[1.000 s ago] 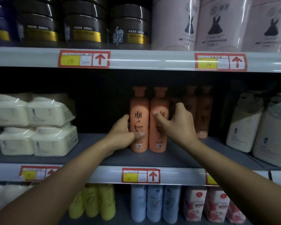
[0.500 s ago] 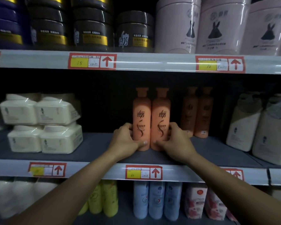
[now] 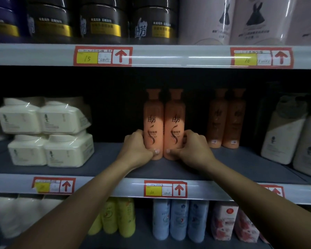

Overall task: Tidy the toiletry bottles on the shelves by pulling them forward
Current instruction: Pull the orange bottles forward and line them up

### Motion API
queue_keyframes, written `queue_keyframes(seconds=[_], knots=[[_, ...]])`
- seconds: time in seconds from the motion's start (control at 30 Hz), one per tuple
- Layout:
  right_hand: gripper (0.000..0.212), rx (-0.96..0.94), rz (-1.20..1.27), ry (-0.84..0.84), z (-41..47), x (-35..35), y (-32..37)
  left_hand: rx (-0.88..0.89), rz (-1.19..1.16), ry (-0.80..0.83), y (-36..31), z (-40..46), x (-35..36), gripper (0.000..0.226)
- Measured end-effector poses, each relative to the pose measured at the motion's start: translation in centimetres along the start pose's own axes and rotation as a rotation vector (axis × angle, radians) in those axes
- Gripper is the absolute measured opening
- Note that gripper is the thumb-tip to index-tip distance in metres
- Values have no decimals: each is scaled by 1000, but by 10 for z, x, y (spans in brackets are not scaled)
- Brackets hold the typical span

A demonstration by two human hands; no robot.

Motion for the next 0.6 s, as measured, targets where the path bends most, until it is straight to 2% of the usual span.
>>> queue_keyframes(seconds=[0.2,0.6], knots=[[72,25,-25,-8,14,13,-3,-11,52,-12,9,12,0,59],[66,45,-63,5,30,27,-5,-32,115,-5,20,25,-1,56]])
Point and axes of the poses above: each hand's wrist, its own z-axis towards the middle knuckle, its own x-axis out of the palm, y = z × x, the point moved 1 cm from there along z, towards the middle knuckle, and after that the axes turned 15 degrees about z, right-handed, at the moved point
